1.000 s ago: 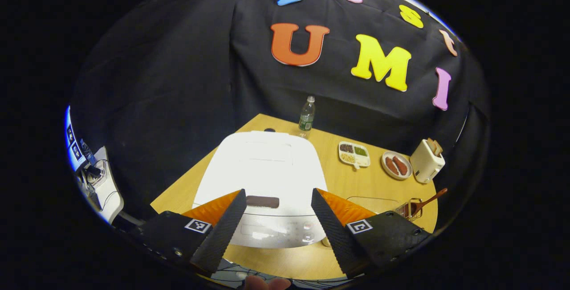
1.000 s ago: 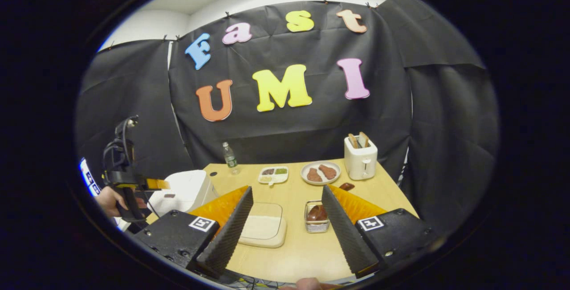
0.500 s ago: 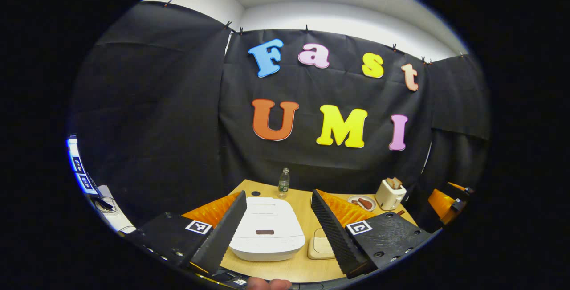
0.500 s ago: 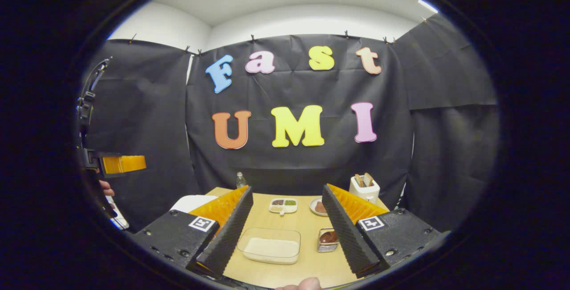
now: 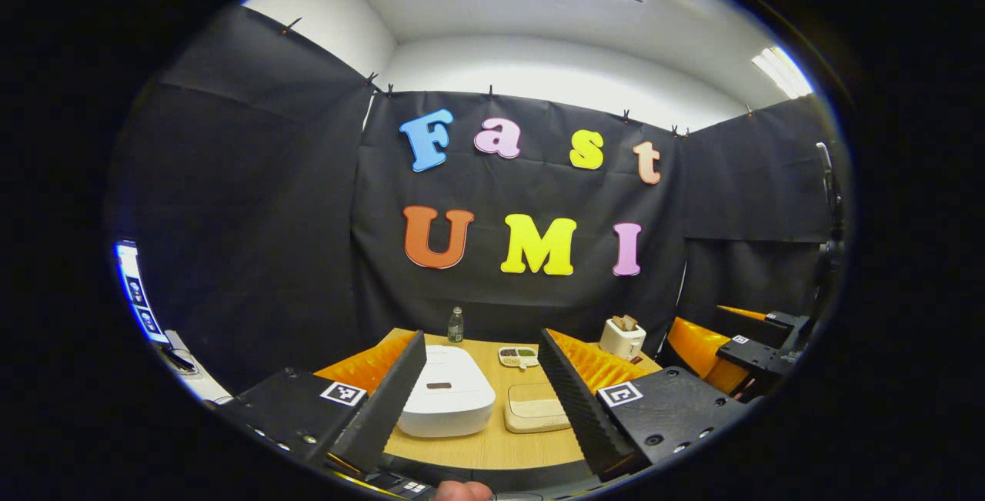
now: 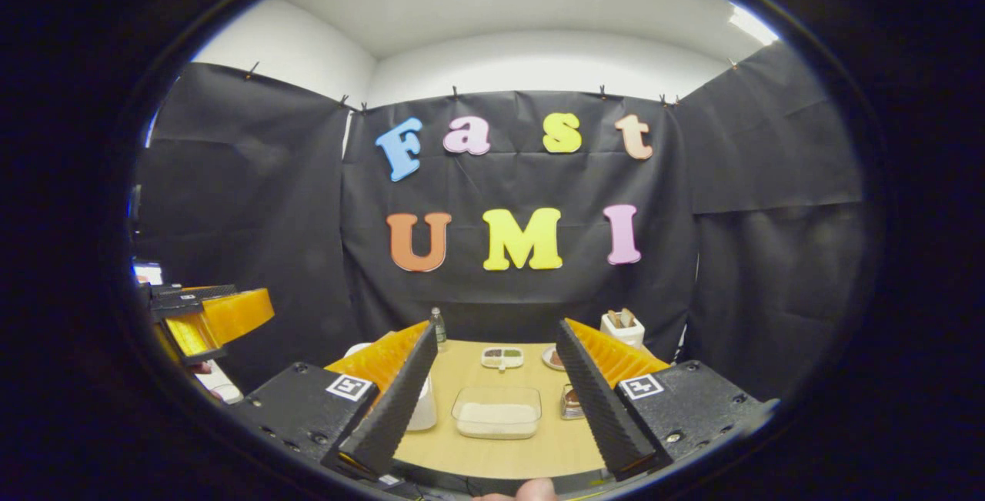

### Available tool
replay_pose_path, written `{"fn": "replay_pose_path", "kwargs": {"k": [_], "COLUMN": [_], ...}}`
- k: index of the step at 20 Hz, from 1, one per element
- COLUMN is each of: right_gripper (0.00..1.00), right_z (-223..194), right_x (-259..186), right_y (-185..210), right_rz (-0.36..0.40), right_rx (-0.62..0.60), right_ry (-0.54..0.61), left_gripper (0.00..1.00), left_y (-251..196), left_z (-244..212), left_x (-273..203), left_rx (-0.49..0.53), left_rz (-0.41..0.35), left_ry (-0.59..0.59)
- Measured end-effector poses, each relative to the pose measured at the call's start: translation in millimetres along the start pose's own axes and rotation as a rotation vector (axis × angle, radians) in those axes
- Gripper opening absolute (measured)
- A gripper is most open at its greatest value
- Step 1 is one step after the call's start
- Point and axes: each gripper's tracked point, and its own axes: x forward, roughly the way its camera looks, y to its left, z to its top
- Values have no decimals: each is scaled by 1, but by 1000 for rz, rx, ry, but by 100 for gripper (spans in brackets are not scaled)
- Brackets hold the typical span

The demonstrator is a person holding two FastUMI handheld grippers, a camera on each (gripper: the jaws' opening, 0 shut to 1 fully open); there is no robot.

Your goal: Close the left gripper, press the button to open the rice cooker; take a wooden spoon from the chopstick holder with the right hand, scoop a spoonful of rice and pour it into the rice cooker, then put the wooden spoon back into the chopstick holder.

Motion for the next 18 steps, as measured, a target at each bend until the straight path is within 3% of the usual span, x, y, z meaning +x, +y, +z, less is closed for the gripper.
{"fn": "replay_pose_path", "kwargs": {"k": [5, 18], "right_gripper": [100, 100], "right_z": [5, 2], "right_x": [-22, -16], "right_y": [1, 8], "right_rz": [-8, 22], "right_rx": [-11, -8], "right_ry": [-25, -8], "left_gripper": [94, 94], "left_y": [6, 3], "left_z": [8, -3], "left_x": [-29, -33], "left_rx": [19, 52], "left_rz": [27, 40], "left_ry": [-74, -75]}}
